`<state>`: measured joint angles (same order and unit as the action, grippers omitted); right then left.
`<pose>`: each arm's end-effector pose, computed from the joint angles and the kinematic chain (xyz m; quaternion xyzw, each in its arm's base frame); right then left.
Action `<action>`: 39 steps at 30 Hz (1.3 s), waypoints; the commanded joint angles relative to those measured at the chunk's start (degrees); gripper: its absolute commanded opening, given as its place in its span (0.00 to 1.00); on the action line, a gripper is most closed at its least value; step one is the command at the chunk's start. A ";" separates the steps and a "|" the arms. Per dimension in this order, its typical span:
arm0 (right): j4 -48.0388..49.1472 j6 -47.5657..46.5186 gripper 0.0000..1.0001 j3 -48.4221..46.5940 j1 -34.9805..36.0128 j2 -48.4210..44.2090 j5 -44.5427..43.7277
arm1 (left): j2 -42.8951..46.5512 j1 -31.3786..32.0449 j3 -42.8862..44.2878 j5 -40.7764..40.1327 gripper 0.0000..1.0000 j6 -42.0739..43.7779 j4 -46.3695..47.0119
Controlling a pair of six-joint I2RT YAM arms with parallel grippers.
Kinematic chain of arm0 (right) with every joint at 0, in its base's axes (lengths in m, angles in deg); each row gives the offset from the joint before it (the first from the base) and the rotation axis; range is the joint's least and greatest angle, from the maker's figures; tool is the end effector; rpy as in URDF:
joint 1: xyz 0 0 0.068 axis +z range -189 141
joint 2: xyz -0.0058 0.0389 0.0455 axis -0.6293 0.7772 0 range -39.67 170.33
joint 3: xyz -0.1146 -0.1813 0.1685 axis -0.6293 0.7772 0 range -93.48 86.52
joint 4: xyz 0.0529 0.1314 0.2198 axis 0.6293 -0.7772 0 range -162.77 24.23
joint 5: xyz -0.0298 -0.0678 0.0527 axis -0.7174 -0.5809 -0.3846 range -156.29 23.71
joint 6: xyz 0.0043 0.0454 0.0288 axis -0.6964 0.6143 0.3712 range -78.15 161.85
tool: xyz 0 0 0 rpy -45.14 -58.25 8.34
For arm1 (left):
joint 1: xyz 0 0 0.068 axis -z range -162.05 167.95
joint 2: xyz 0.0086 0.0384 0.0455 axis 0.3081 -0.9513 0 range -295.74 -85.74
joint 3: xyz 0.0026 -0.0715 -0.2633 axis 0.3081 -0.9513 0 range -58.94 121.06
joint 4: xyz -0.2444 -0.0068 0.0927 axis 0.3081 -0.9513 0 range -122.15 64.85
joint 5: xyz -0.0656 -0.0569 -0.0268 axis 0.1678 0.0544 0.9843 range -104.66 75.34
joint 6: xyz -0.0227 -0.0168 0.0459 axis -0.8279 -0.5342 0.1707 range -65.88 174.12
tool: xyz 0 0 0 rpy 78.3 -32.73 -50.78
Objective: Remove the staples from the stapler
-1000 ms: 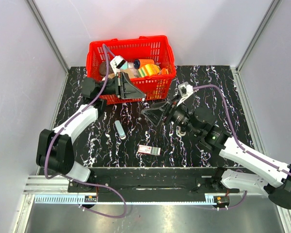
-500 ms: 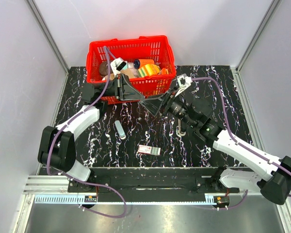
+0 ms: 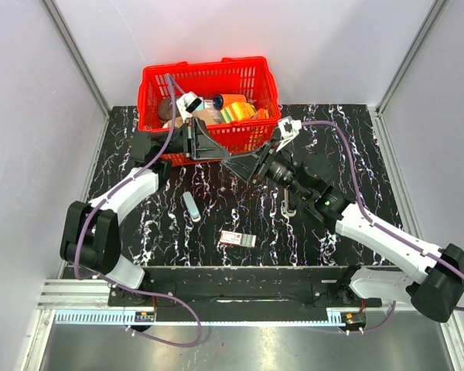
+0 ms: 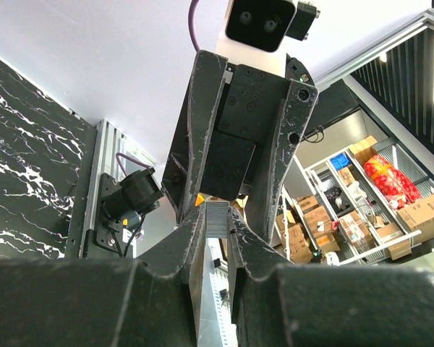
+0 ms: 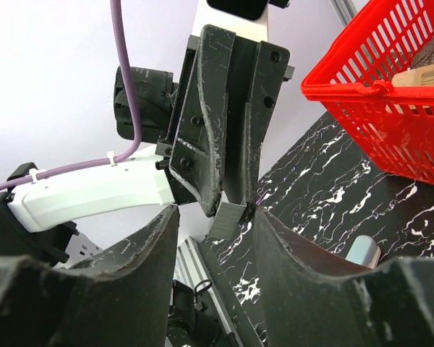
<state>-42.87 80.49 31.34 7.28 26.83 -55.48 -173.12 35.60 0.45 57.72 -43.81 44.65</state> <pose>0.1842 0.2022 0.3881 -0.1148 0.6231 0.5647 0.5289 0.2904 -0.1280 0.3718 0.1997 0.5993 -0.7519 0.1887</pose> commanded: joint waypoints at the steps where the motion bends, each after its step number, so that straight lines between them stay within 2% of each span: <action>1: 3.74 1.53 0.50 -2.57 -0.75 0.39 2.64 | 2.91 -0.25 -0.33 -0.66 0.01 2.48 -0.10; 13: 3.91 2.24 0.38 -1.34 -1.02 -0.41 2.99 | 3.26 -0.34 -0.25 -1.10 0.00 5.03 -3.18; 22: 4.18 2.94 0.34 -0.46 -1.19 -0.67 3.69 | 3.17 -0.42 0.19 -0.92 0.00 5.82 -3.97; 35: 4.26 3.64 0.39 0.68 -1.46 -1.28 4.31 | 3.00 -0.69 0.55 -1.19 0.00 6.26 -4.85; 39: 4.61 3.91 0.45 0.95 -1.37 -1.02 4.75 | 3.00 -0.95 0.63 -1.28 0.00 6.26 -4.94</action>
<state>-42.28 83.74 32.20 5.99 27.16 -52.95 -171.35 35.44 0.43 57.63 -38.87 38.77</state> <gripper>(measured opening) 0.433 0.187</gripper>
